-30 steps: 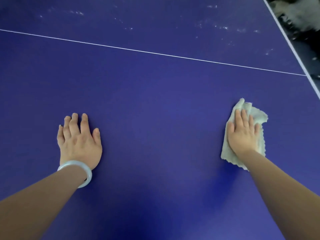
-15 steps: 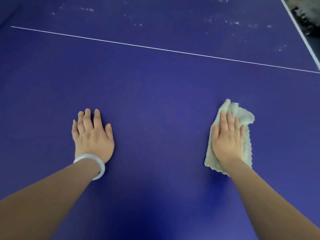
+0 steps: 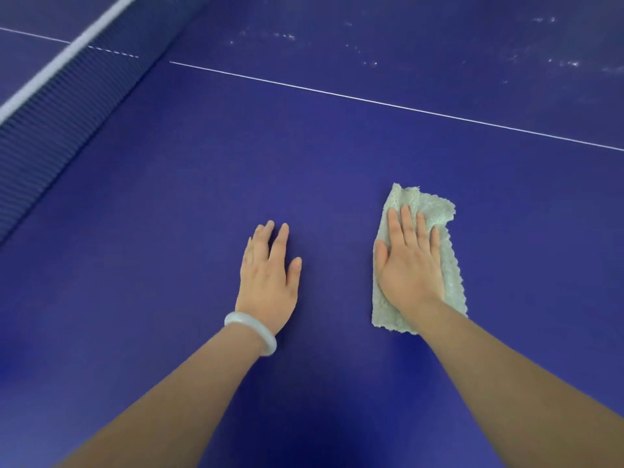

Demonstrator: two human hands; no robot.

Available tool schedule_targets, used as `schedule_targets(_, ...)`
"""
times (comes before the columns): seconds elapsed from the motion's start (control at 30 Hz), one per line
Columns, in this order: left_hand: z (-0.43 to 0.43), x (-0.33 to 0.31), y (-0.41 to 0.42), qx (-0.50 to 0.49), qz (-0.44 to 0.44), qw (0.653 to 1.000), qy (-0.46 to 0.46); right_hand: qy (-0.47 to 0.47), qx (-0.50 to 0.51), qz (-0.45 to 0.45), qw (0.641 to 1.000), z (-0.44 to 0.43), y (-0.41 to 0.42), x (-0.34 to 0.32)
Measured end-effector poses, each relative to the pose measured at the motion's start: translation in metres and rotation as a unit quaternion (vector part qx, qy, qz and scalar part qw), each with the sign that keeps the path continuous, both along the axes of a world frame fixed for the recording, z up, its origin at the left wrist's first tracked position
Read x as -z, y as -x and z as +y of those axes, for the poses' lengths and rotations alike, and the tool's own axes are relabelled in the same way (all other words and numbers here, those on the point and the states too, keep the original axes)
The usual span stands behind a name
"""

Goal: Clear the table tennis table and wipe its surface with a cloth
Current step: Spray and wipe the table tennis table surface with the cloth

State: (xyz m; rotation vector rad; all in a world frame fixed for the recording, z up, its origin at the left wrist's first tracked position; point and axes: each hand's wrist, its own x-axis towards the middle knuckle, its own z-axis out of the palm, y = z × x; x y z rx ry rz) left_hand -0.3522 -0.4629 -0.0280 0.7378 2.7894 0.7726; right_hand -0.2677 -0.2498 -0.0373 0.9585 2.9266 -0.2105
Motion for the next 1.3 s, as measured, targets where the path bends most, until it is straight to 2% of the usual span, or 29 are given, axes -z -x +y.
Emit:
schedule_targets(0.13,-0.094,0.010,-0.035,-0.058,0.080,0.990,0.103,-0.006,0.009,-0.007,1.000,0.008,0.022,0.000)
schedule_targets(0.2,-0.129,0.016,-0.043,-0.104,0.074,0.980,0.153,-0.005,0.019,-0.009,1.000,0.006,0.036,-0.001)
schedule_targets(0.27,-0.144,0.020,-0.046,-0.105,0.071,0.974,0.188,0.002,0.002,-0.010,1.000,-0.008,0.048,-0.003)
schedule_targets(0.4,-0.142,0.021,-0.046,-0.102,0.078,0.968,0.217,-0.010,-0.196,0.003,0.981,-0.078,0.041,-0.004)
schedule_targets(0.47,-0.141,0.019,-0.046,-0.105,0.072,0.966,0.224,-0.010,-0.321,-0.010,0.947,-0.107,0.019,-0.006)
schedule_targets(0.53,-0.142,0.018,-0.046,-0.105,0.068,0.966,0.226,-0.005,-0.410,-0.029,0.912,-0.098,0.010,-0.009)
schedule_targets(0.57,-0.141,0.018,-0.047,-0.104,0.067,0.967,0.224,-0.010,-0.413,-0.028,0.910,-0.082,0.013,-0.008)
schedule_targets(0.6,-0.141,0.018,-0.047,-0.103,0.068,0.967,0.223,-0.012,-0.375,-0.024,0.927,-0.066,0.018,-0.007)
schedule_targets(0.67,-0.142,0.019,-0.048,-0.104,0.068,0.967,0.222,-0.004,-0.212,-0.019,0.977,-0.035,0.040,-0.007)
schedule_targets(0.7,-0.142,0.019,-0.047,-0.105,0.069,0.967,0.221,0.002,-0.142,-0.022,0.990,-0.031,0.051,-0.007)
schedule_targets(0.73,-0.143,0.019,-0.047,-0.107,0.070,0.967,0.220,0.003,-0.111,-0.022,0.994,-0.038,0.061,-0.007)
schedule_targets(0.77,-0.143,0.019,-0.047,-0.107,0.070,0.968,0.218,-0.002,-0.123,-0.019,0.992,-0.053,0.068,-0.007)
schedule_targets(0.83,-0.143,0.019,-0.046,-0.103,0.068,0.970,0.210,-0.025,-0.234,-0.016,0.972,-0.096,0.060,-0.008)
schedule_targets(0.93,-0.146,0.018,-0.046,-0.105,0.053,0.975,0.189,-0.038,-0.427,-0.040,0.903,-0.147,-0.003,-0.013)
schedule_targets(1.0,-0.147,0.017,-0.045,-0.104,0.048,0.977,0.177,-0.016,-0.510,-0.053,0.858,-0.141,-0.034,-0.019)
schedule_targets(1.03,-0.147,0.017,-0.046,-0.104,0.047,0.978,0.172,-0.019,-0.525,-0.055,0.849,-0.128,-0.038,-0.018)
schedule_targets(1.07,-0.146,0.016,-0.045,-0.104,0.048,0.979,0.168,-0.028,-0.507,-0.053,0.860,-0.113,-0.036,-0.015)
schedule_targets(1.1,-0.146,0.016,-0.045,-0.105,0.048,0.980,0.162,-0.030,-0.447,-0.043,0.893,-0.099,-0.029,-0.012)
schedule_targets(1.17,-0.145,0.015,-0.045,-0.105,0.042,0.981,0.156,-0.013,-0.247,-0.025,0.969,-0.081,-0.008,-0.009)
schedule_targets(1.23,-0.146,0.014,-0.046,-0.104,0.045,0.983,0.147,0.007,-0.121,-0.025,0.992,-0.091,0.008,-0.006)
schedule_targets(1.3,-0.148,0.011,-0.046,-0.100,0.035,0.986,0.125,-0.014,-0.147,-0.026,0.989,-0.125,0.006,-0.006)
